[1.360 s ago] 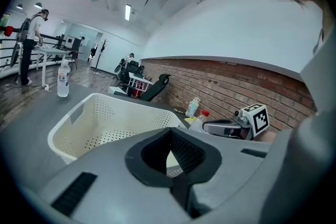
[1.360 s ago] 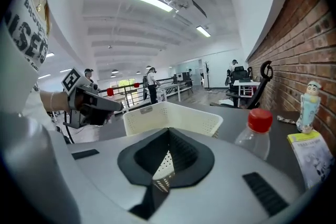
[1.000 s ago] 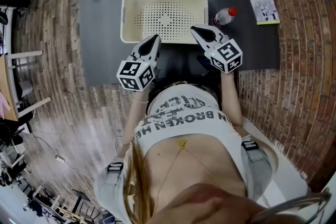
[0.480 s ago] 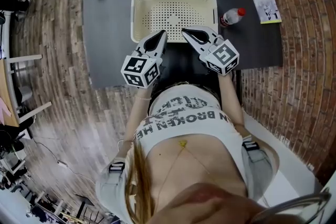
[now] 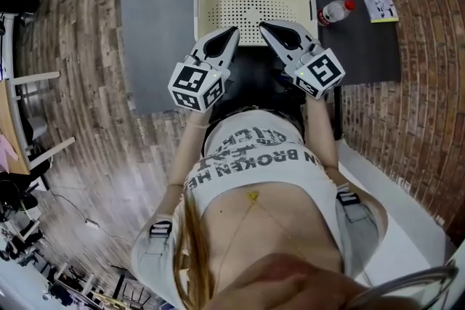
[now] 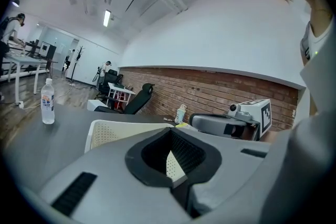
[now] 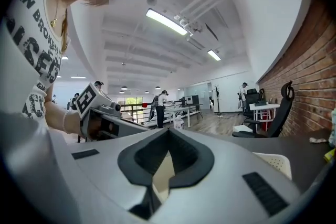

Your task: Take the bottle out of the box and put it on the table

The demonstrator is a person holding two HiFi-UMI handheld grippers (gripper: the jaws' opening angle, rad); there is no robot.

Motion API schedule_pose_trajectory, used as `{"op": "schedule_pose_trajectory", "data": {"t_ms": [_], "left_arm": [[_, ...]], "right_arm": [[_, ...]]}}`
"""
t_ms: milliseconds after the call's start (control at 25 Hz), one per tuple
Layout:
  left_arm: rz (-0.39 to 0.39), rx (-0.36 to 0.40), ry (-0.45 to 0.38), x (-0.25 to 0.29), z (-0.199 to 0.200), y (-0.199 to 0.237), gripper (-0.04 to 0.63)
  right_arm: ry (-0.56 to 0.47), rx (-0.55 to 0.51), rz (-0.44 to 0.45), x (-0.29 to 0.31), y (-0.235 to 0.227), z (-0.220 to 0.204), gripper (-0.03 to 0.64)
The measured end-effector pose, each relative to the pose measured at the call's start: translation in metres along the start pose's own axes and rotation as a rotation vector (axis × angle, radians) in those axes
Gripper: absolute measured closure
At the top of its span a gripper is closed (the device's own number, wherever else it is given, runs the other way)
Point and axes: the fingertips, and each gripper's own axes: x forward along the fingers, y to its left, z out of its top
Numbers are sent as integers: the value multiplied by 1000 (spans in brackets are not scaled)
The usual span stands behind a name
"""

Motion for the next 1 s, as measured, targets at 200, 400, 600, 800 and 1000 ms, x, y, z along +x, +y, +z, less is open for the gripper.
{"op": "schedule_pose_trajectory", "data": {"t_ms": [200, 400, 600, 800, 1000], "left_arm": [[-26, 19, -30, -13, 11, 1, 591], [-46, 40, -76, -28, 26, -1, 591], [-70, 55, -91, -34, 30, -4, 591], [-83, 85, -104, -35, 34, -8, 591], [-95, 100, -128, -38, 39, -11, 591]], "right_arm": [[-42, -1, -7, 1, 9, 11, 609], [-73, -31, 18, 5, 23, 22, 609], [-100, -51, 29, 8, 31, 31, 609], [-116, -62, 29, 8, 33, 36, 609], [-112, -76, 22, 8, 36, 36, 609]]}}
